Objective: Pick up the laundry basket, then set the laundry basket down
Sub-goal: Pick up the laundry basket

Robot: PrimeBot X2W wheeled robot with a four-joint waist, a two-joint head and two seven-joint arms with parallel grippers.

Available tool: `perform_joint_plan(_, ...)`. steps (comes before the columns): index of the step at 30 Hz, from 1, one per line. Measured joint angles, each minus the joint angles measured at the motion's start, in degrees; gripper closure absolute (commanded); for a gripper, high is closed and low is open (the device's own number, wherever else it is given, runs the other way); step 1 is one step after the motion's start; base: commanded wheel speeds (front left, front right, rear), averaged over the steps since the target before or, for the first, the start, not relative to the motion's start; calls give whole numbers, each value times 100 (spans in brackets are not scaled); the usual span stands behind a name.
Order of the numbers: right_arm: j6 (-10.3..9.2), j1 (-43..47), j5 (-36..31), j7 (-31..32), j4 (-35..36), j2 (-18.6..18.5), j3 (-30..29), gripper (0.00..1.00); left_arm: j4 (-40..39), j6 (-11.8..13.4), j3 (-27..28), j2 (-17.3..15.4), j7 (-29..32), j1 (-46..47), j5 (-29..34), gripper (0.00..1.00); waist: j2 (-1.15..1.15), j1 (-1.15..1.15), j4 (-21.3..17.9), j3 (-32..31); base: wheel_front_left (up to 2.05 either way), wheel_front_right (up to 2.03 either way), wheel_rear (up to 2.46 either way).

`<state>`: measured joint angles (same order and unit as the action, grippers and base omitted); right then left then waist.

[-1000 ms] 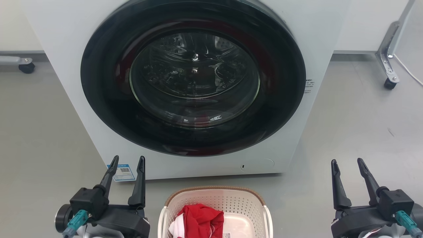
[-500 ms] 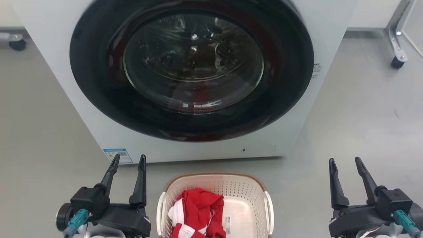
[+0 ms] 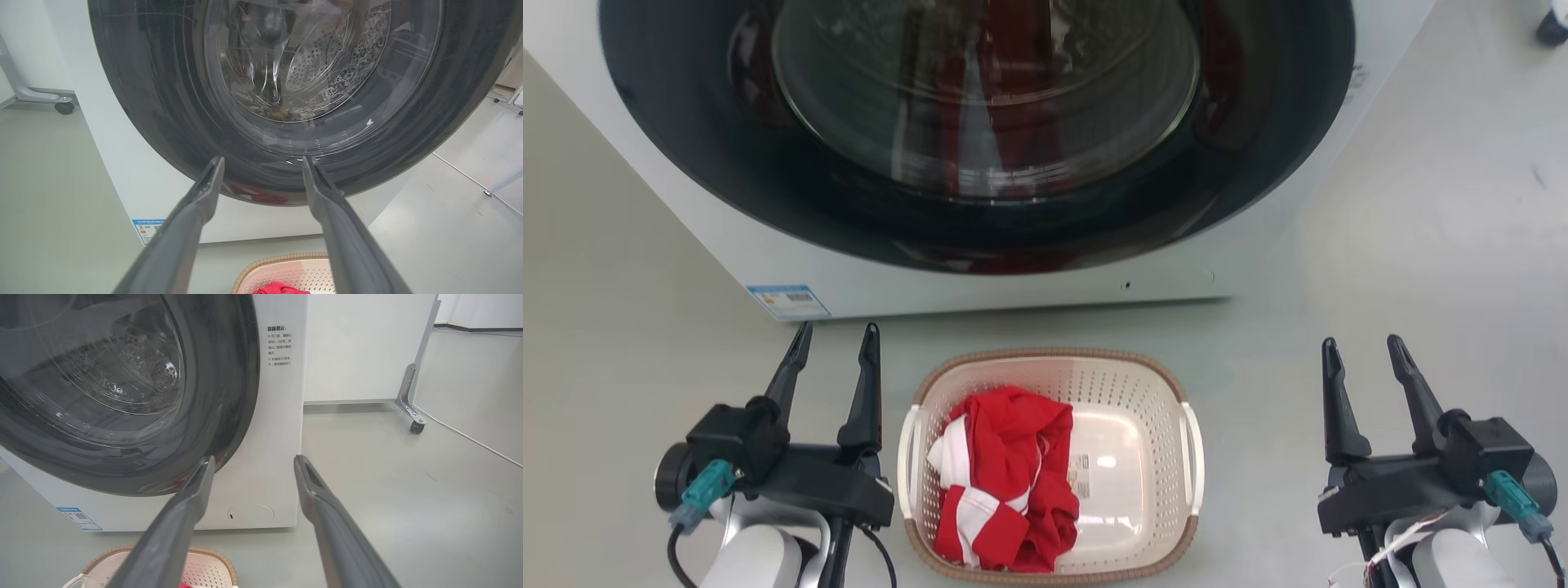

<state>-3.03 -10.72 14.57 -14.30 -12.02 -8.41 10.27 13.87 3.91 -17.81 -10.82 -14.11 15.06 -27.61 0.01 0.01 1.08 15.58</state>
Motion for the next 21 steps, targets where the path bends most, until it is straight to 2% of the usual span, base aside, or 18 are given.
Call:
perform_joint_plan(11,0,-663,-46,0,-218,148,53,0,272,-98,29,13,177,739,-5,0,0,0,-65,923,0,0,0)
perform_joint_plan(21,64,-1536,-86,-40,-519,171,105,0,780,-348,43,10,461,1744,-68,0,1,0,-73,1773,0,0,0)
